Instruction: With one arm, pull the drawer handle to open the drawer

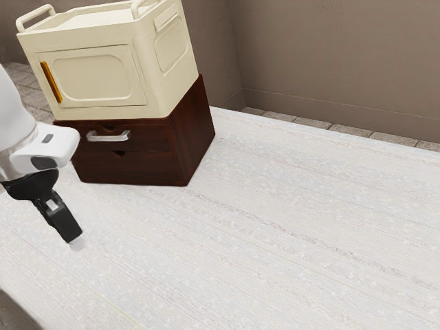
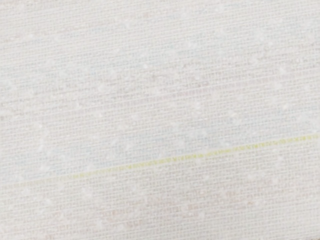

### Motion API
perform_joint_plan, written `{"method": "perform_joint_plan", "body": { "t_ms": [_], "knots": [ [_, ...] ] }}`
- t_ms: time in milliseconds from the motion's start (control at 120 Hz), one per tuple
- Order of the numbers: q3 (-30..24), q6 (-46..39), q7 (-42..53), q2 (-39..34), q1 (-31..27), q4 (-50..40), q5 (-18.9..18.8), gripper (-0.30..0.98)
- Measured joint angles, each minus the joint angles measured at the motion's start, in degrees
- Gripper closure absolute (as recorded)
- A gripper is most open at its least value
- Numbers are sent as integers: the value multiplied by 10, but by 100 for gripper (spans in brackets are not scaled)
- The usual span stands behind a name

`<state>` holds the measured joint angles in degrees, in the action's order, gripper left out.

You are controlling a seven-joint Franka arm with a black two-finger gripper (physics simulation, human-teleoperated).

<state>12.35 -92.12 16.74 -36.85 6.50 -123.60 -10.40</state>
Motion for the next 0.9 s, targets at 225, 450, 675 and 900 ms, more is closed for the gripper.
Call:
{"method": "perform_joint_plan", "body": {
  "t_ms": [225,450,675,900],
  "knots": [
    [19,-67,129,-5,10,-2,-36,0],
    [34,-159,226,-6,16,-17,-35,0],
    [73,-212,295,8,56,-20,-48,0],
    [108,-246,342,32,65,-20,-76,0]
  ]
}}
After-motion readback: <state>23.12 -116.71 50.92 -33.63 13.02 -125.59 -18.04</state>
